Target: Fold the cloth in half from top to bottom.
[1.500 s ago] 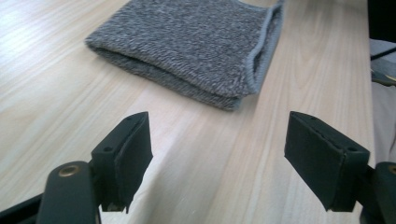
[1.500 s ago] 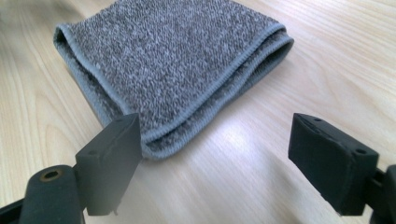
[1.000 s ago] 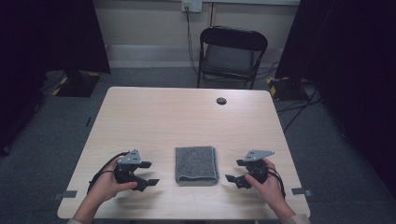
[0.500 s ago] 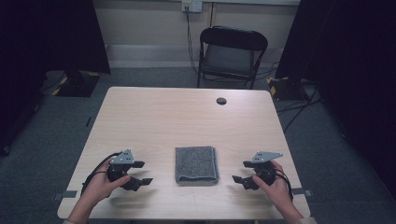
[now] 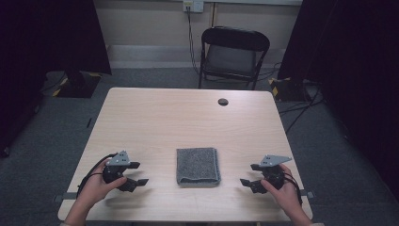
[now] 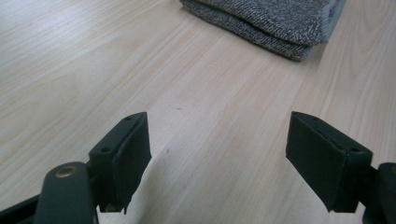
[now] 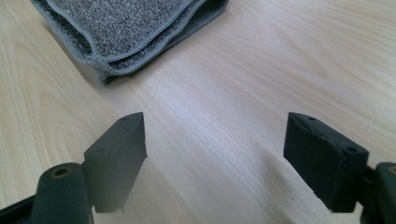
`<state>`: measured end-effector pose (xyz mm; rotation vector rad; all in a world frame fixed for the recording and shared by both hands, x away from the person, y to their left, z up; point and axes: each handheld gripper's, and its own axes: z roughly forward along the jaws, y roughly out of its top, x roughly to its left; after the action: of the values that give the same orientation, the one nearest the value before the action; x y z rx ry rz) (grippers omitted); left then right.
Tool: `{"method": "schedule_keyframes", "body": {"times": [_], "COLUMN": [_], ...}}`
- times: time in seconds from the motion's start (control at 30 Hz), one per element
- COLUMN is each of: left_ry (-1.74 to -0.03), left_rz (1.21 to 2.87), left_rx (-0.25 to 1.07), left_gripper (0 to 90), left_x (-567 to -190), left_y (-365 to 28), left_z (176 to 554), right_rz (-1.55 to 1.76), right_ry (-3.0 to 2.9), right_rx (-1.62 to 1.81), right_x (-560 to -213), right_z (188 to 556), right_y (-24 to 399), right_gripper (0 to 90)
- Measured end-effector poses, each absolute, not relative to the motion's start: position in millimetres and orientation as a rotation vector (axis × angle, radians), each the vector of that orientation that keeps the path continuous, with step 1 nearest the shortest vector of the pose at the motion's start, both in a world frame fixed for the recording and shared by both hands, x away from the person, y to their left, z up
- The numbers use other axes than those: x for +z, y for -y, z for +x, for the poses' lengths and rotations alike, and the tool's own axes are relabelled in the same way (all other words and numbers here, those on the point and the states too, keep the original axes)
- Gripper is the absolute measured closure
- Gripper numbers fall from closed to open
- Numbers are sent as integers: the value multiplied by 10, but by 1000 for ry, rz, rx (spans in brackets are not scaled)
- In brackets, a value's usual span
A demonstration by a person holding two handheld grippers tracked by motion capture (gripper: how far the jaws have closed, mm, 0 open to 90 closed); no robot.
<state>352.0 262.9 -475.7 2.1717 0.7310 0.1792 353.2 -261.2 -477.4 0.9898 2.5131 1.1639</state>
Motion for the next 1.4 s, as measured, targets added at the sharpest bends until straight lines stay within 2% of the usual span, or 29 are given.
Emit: {"method": "schedule_keyframes", "body": {"times": [1.4], "left_ry": [-856], "left_rz": [2147], "left_rx": [263], "left_gripper": [224], "left_x": [-4868], "left_y": [-3206], "left_z": [3475], "right_rz": [1085], "right_ry": [-2445], "right_rx": [1136], "right_x": [-4853], "right_z": [3527], "right_y": [3148], "right_gripper": [228]}}
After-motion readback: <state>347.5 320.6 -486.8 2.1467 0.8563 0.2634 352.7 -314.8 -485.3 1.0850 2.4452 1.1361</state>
